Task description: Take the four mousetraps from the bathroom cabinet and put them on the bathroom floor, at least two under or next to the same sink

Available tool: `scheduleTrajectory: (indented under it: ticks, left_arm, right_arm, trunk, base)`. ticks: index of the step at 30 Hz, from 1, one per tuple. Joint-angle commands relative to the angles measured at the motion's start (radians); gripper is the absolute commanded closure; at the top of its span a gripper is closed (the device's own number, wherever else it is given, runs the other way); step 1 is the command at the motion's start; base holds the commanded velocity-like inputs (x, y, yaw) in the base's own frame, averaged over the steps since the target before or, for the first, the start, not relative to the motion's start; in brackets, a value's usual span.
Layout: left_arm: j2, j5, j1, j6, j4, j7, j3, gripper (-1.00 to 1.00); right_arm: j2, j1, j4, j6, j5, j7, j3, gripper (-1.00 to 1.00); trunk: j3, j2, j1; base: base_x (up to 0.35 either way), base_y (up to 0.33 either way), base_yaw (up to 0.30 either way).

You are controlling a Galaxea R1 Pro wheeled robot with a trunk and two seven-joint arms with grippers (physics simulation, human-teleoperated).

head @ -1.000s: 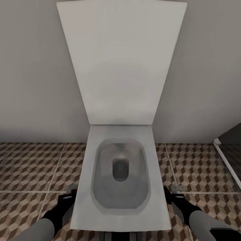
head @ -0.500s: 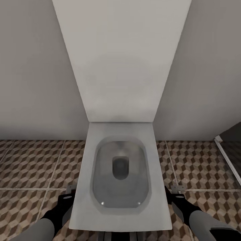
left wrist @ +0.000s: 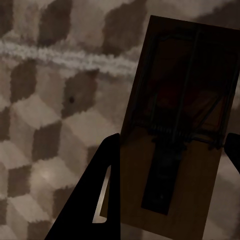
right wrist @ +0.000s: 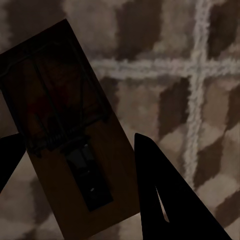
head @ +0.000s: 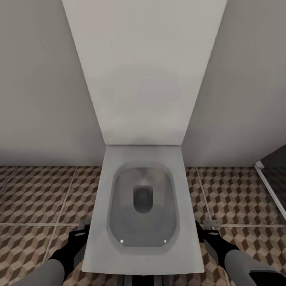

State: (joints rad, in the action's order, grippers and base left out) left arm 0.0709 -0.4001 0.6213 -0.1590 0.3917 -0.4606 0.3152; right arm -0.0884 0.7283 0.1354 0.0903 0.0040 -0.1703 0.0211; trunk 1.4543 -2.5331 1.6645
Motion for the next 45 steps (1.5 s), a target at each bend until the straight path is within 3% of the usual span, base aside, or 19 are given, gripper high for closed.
scheduleTrajectory:
  ticks: [1, 38, 45]
  left_arm:
    - [0.001, -0.005, 0.0, -0.007, 0.003, -0.007, 0.008, 1.0]
    - [0.001, -0.005, 0.0, -0.007, 0.003, -0.007, 0.008, 1.0]
    - [0.001, -0.005, 0.0, -0.007, 0.003, -0.007, 0.008, 1.0]
  right_arm:
    - [0.0, 0.0, 0.002, 0.006, -0.001, 0.0, 0.002, 1.0]
    - [-0.002, 0.0, 0.001, 0.006, -0.003, 0.0, 0.0, 1.0]
    - [-0.002, 0.0, 0.001, 0.006, -0.002, 0.0, 0.0, 1.0]
  trunk:
    - [0.001, 0.0, 0.0]
    - [0.001, 0.0, 0.0]
    - [0.028, -0.002, 0.003]
  base:
    - [0.0, 0.0, 0.0]
    - [0.0, 0.0, 0.0]
    - [0.0, 0.0, 0.0]
